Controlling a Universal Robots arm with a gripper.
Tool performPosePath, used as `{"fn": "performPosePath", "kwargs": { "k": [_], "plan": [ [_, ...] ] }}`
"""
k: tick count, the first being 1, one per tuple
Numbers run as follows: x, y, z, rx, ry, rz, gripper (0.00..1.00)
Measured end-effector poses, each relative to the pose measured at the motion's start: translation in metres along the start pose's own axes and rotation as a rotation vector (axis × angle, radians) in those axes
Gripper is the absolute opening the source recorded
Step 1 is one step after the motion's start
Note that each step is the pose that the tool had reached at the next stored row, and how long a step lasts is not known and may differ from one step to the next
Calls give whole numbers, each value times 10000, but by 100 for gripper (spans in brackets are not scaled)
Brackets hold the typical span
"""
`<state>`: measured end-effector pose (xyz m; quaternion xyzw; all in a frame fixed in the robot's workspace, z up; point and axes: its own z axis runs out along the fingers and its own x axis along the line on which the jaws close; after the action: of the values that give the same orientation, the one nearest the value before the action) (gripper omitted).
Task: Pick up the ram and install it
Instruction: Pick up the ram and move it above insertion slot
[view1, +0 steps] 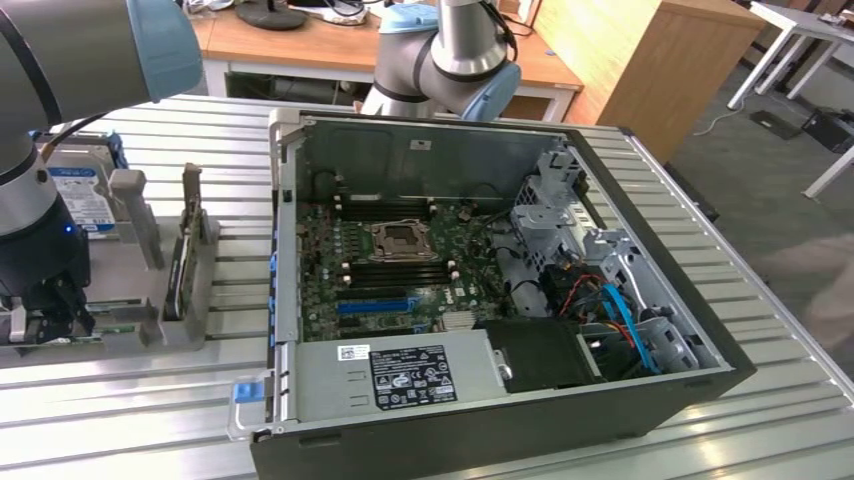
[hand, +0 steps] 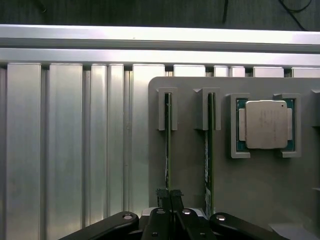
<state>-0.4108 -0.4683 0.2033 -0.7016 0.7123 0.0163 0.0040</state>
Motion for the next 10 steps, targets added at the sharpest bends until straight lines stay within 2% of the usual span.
{"fn": "performPosePath", "kwargs": {
  "k": [10],
  "plan": [
    [0,0,-1,-6,3,-235,12]
  ]
}}
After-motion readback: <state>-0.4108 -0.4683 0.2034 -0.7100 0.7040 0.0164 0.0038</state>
